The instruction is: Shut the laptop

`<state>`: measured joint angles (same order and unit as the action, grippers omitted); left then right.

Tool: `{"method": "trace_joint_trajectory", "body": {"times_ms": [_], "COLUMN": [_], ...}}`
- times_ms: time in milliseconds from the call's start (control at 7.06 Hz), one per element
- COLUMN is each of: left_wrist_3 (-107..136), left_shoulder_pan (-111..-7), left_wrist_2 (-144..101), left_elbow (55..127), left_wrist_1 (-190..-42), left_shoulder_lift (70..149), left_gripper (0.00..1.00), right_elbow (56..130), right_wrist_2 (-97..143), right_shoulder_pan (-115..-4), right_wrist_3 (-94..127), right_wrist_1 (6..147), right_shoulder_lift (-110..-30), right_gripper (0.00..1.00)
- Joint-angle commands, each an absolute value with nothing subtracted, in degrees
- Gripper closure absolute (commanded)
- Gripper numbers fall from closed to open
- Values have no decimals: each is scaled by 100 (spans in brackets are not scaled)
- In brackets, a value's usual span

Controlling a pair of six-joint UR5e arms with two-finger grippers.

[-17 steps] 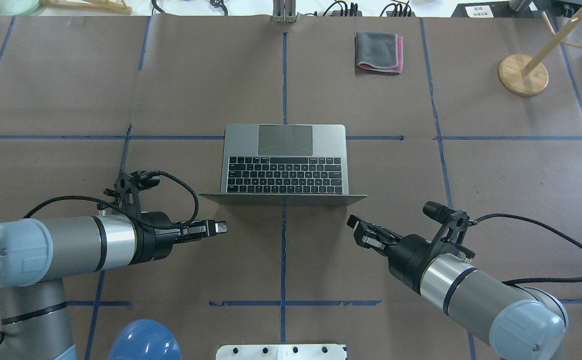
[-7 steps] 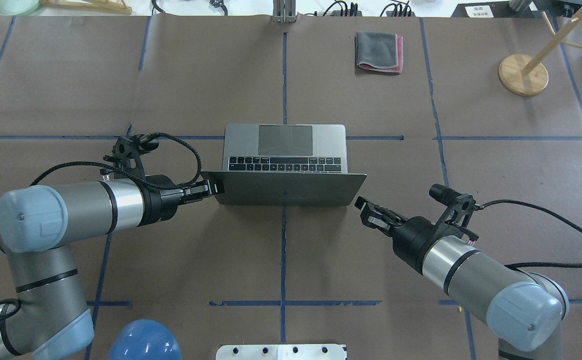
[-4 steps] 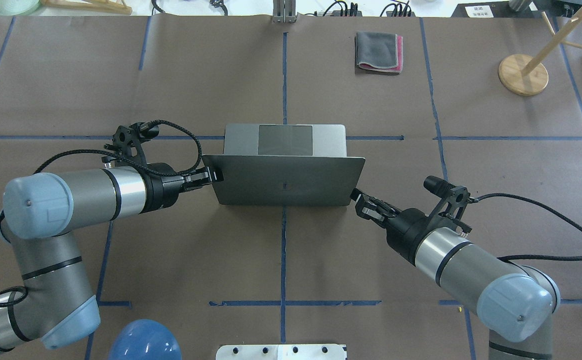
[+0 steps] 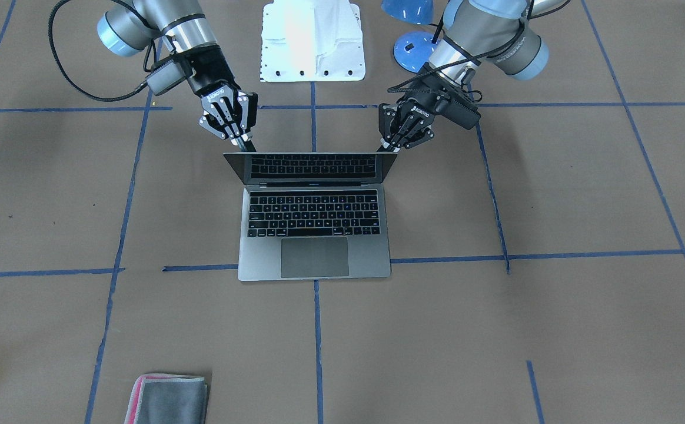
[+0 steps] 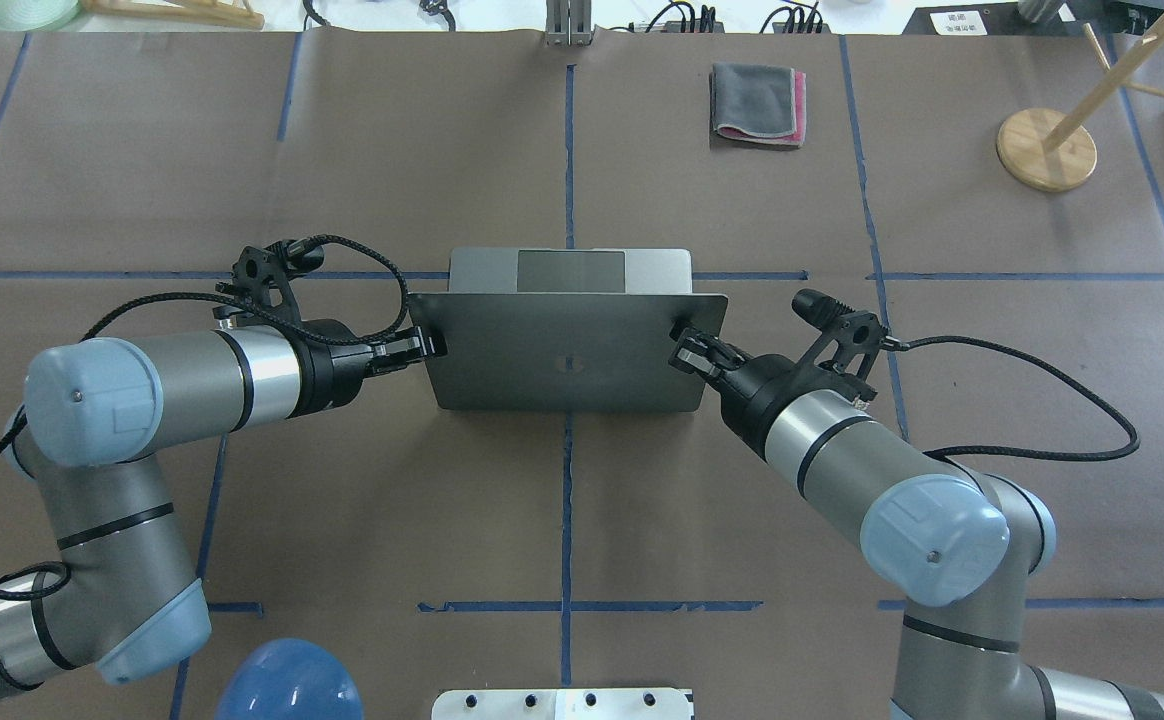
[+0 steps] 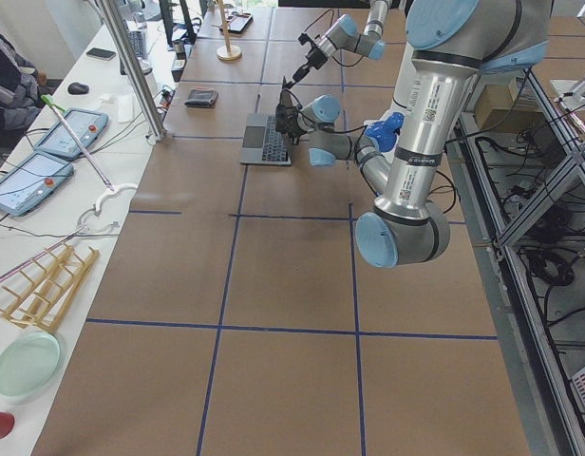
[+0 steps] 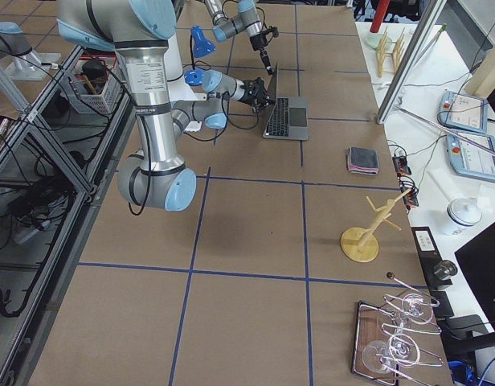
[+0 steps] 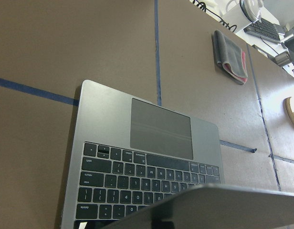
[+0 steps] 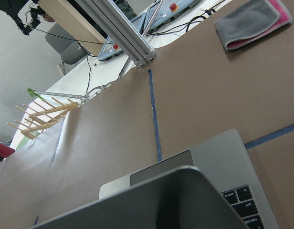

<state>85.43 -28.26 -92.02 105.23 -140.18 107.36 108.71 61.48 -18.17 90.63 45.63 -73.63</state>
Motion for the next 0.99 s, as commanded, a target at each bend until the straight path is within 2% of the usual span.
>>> {"method": "trace_joint_trajectory", "body": {"times_ms": [0,567,850], "left_wrist_3": [8543,8543,8534], "left_shoulder_pan": [-2830,-3032,-3155], "left_wrist_2": [-9202,-9202,-9202], "left_elbow": [10424,10021,9583], "left_wrist_1": [-14019,-13624,-13623], "left_shoulder_lift": [10801,11240,11521], "left_gripper": [100,100,100], "right_elbow": [10521,10117,10046], "right_wrist_2": [6292,6346,6450], "right_shoulder_pan": [-2038,-2180,-2250], "right_wrist_3": [9070,9105,9105], "right_wrist_1": [4588,4614,4623], "right_shoulder_lift": [-7119,-6839,-6812], "right_gripper": [100,100,100]}}
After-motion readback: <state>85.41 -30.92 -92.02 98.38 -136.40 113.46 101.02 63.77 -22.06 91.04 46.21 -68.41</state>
